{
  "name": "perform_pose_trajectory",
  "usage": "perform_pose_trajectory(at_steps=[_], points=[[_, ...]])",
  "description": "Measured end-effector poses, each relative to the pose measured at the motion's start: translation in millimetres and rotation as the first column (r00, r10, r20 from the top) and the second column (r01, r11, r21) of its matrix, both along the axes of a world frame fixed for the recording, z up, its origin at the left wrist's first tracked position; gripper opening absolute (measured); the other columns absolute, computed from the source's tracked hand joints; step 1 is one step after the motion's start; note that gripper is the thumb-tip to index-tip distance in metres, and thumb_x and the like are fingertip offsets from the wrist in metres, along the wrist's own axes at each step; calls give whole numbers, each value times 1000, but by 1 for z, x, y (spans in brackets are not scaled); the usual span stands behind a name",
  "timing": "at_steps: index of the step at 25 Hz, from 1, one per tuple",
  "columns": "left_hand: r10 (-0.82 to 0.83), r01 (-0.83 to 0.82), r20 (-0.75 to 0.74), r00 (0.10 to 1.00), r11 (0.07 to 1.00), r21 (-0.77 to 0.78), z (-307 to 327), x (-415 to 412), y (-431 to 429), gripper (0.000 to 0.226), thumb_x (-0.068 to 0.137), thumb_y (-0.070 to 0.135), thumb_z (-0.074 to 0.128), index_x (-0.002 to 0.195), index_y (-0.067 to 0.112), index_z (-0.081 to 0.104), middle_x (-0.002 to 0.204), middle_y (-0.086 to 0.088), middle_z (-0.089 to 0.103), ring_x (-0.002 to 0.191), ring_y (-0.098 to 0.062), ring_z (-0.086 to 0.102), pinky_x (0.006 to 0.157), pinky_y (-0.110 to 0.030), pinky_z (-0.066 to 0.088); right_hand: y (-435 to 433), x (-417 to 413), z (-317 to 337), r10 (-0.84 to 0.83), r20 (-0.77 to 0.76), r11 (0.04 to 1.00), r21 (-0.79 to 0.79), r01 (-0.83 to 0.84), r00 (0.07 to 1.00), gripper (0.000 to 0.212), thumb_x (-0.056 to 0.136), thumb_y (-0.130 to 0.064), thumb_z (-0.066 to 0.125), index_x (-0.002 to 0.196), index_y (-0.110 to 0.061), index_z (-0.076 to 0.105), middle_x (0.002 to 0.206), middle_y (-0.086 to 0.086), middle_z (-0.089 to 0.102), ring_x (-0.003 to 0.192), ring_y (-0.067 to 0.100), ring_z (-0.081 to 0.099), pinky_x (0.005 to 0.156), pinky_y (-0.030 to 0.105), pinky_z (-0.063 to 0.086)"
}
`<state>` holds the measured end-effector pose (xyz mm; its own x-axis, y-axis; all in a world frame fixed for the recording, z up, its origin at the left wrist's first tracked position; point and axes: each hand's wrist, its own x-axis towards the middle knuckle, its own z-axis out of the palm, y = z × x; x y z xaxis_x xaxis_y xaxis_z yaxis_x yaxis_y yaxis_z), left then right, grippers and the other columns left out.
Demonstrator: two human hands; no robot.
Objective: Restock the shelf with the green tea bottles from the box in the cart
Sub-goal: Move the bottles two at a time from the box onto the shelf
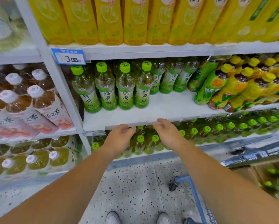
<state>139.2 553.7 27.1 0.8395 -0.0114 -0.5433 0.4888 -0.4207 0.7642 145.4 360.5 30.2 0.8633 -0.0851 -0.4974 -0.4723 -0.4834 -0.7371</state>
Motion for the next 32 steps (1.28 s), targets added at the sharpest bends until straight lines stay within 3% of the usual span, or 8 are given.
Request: perform_pose_trajectory(at_steps=[3,9,16,20,23,25,30,32], points=[[-47,47,-4,999,999,-17,26,-30,5,59,97,50,54,146,18,48,143,1,54,111,-12,50,95,-31,43,3,-37,25,-8,-16,1000,-6,8,1000,56,103,-45,45,152,-18,37,142,3,53,108,14,50,94,30,39],[-129,132,77,989,991,-31,88,-80,6,52,97,49,55,141,22,52,136,4,58,110,-11,54,88,-28,40,6,-119,88,-121,34,992,51,119,992,55,103,-41,49,152,-20,37,138,-3,52,124,14,50,105,36,43],[-205,220,127,971,968,-117,149,-151,-12,53,97,49,55,144,25,47,140,9,54,125,-11,51,97,-29,40,-17,-207,146,-167,68,984,74,162,984,54,104,-44,44,154,-24,36,154,-6,41,133,7,42,100,25,34],[-216,241,211,953,965,-102,170,-191,-41,49,98,45,56,142,23,52,139,10,54,125,-9,51,94,-24,38,-54,-255,161,-177,102,982,85,169,979,50,104,-38,47,152,-24,39,136,-14,47,122,0,44,97,20,34],[-198,227,240,950,968,-102,176,-227,-81,44,99,42,56,139,24,54,135,11,56,118,-6,52,89,-17,38,-98,-295,164,-178,130,983,69,171,975,46,104,-33,50,147,-21,45,129,-9,53,119,5,51,85,4,37],[-172,207,237,956,970,-131,177,-253,-113,43,99,40,56,139,24,54,134,12,56,118,-6,52,92,-20,39,-130,-318,166,-155,145,988,50,149,977,43,104,-29,51,145,-17,46,123,-9,54,119,8,53,78,-4,36],[-142,191,232,962,960,-206,182,-310,-203,37,100,36,55,135,24,58,130,15,59,117,-1,55,97,-22,40,-220,-369,168,-137,140,990,31,134,981,44,104,-31,50,146,-19,45,127,-10,53,121,4,51,89,6,37],[-180,224,219,959,954,-200,180,-321,-234,34,100,39,54,132,28,58,126,20,60,116,2,55,94,-20,43,-251,-380,169,-142,124,990,23,140,982,43,104,-32,48,146,-21,45,130,-11,52,120,2,50,85,1,35]])
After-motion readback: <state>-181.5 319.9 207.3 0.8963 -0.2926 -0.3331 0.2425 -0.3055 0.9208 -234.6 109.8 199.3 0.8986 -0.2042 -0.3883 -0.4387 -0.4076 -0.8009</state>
